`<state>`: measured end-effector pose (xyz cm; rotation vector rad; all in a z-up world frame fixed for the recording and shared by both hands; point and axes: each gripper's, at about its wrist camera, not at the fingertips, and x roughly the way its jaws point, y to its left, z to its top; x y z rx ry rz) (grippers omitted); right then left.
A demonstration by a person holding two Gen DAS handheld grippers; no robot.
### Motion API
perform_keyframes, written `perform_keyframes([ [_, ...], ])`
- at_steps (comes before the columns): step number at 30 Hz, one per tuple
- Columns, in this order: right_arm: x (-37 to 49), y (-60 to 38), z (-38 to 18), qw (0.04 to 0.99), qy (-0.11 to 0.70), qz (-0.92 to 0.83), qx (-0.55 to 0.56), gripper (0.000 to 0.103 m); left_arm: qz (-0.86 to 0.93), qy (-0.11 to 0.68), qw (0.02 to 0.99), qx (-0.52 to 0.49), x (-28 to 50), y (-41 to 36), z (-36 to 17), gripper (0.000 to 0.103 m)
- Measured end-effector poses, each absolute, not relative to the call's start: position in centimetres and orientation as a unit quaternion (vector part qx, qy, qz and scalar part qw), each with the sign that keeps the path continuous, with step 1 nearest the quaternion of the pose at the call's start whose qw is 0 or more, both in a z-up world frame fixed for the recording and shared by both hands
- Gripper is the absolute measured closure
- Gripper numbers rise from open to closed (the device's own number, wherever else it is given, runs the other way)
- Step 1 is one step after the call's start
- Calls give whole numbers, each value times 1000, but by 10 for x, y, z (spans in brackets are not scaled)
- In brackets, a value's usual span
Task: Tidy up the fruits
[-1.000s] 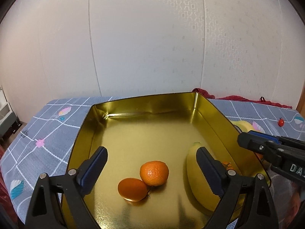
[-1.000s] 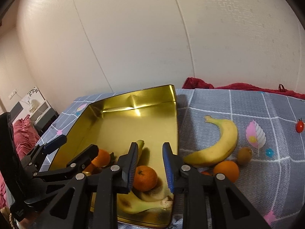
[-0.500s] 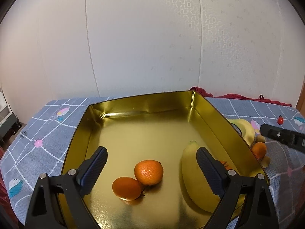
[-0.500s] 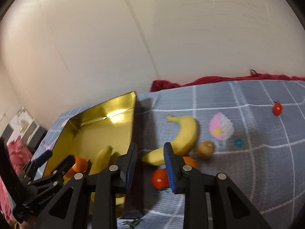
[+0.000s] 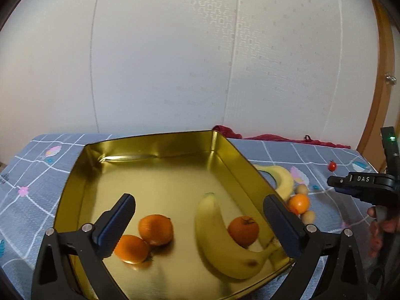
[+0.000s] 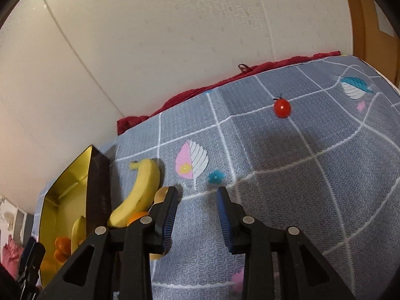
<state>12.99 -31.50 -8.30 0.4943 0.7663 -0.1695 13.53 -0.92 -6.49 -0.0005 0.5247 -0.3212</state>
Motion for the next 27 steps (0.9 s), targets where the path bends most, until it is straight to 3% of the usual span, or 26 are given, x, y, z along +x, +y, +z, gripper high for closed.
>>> perform_keyframes([
  [11,138,-270,-103,875,447,24,184,70,-199,233,951,37,120,-31,-61,0],
  [27,146,-239,-113,873,462,65,143,72,-198,238,951,25,123,-29,-63,0],
])
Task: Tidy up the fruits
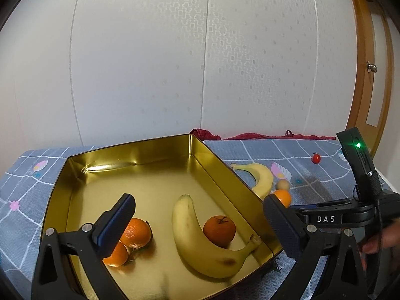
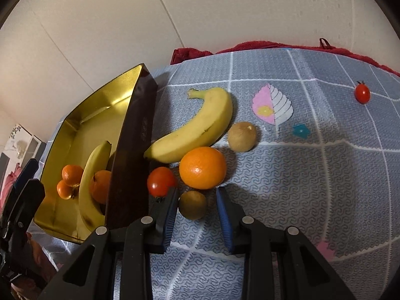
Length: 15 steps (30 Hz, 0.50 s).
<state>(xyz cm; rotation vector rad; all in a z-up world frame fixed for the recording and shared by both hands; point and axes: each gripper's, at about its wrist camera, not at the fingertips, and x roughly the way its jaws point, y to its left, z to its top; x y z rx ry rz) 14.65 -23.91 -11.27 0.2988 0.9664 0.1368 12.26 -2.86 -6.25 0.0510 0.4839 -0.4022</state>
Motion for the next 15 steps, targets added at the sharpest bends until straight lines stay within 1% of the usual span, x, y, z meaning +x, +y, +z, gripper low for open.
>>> perform_keyframes([
  [11,145,-241,-114,871,463,72,144,72,-200,236,950,37,121,-34,-65,0],
  [15,143,-238,-113,872,465,73,130,72,-190,226,955,18,122,-23,-60,0],
])
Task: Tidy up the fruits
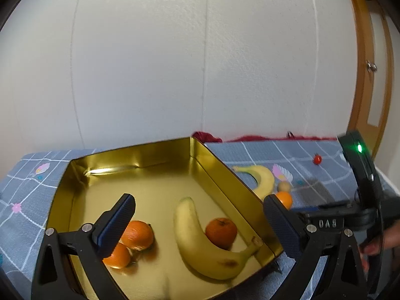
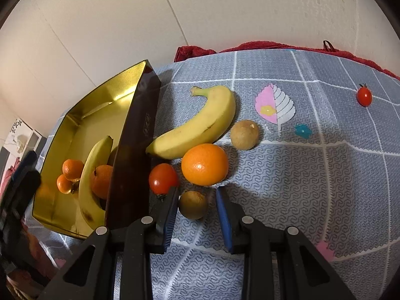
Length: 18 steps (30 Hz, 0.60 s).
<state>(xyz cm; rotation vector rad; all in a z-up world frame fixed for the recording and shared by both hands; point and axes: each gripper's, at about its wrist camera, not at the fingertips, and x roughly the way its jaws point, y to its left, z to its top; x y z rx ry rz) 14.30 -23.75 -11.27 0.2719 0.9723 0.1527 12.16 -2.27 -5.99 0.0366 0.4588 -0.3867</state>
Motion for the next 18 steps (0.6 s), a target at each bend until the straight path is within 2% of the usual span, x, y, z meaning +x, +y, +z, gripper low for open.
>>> perform_keyframes([
  [2,141,-235,-112,873,467,73,124,74,-181,231,956,-3,125,-13,-59,0],
  [3,141,-236,-112,872,467,72,124,79,-175,238,955,-14,128,-9,-60,0],
  [8,139,-245,-109,877,462,45,127,79,-171,253,952,-31,131,-4,-64,0],
  [18,135,-287,-110,871,453,-21,187,79,-231,247,940,43,112,-49,-60,0],
])
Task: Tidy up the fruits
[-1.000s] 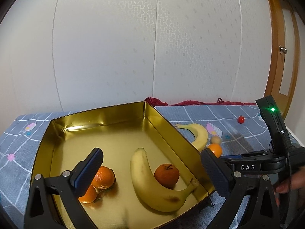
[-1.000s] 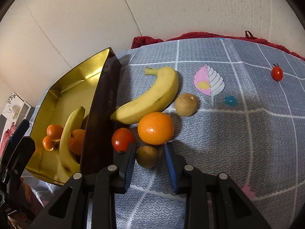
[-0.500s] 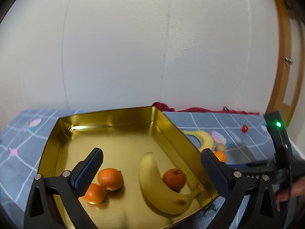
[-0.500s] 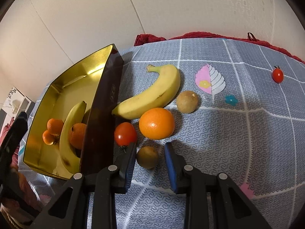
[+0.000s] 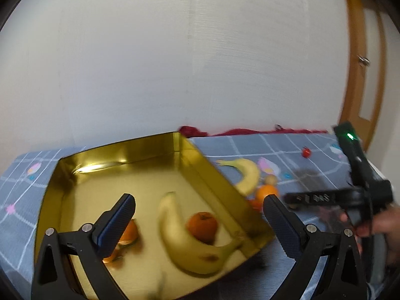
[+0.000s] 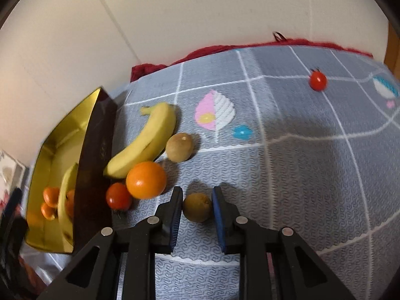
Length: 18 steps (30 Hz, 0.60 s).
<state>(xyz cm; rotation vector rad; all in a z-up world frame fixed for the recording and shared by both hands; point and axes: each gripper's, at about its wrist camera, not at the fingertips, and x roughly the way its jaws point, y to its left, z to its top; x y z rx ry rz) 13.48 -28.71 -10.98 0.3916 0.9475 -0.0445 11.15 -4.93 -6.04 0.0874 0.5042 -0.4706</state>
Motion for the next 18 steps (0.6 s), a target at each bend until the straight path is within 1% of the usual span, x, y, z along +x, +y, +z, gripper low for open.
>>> perform_keyframes([
  [6,133,-294,-108,873,450,-67,177,79,-265,271,920,102,115,-101,-55,0],
  [8,132,-301,-108,872,448,-82,183,79,-273,289,909,124,120,-119,-57,2],
  [10,132,-309,-109,868,446,-96,195,79,-281,303,899,146,125,-138,-61,16],
  [11,131,-313,-110,867,445,-99,203,79,-286,311,893,156,128,-147,-63,20],
  [12,130,-317,-110,865,444,-101,211,79,-287,319,887,169,132,-156,-66,30],
  [13,130,-321,-111,863,443,-102,218,79,-287,323,884,178,135,-163,-68,34],
  [18,125,-332,-111,860,440,-106,235,79,-288,360,866,194,156,-186,-82,37],
])
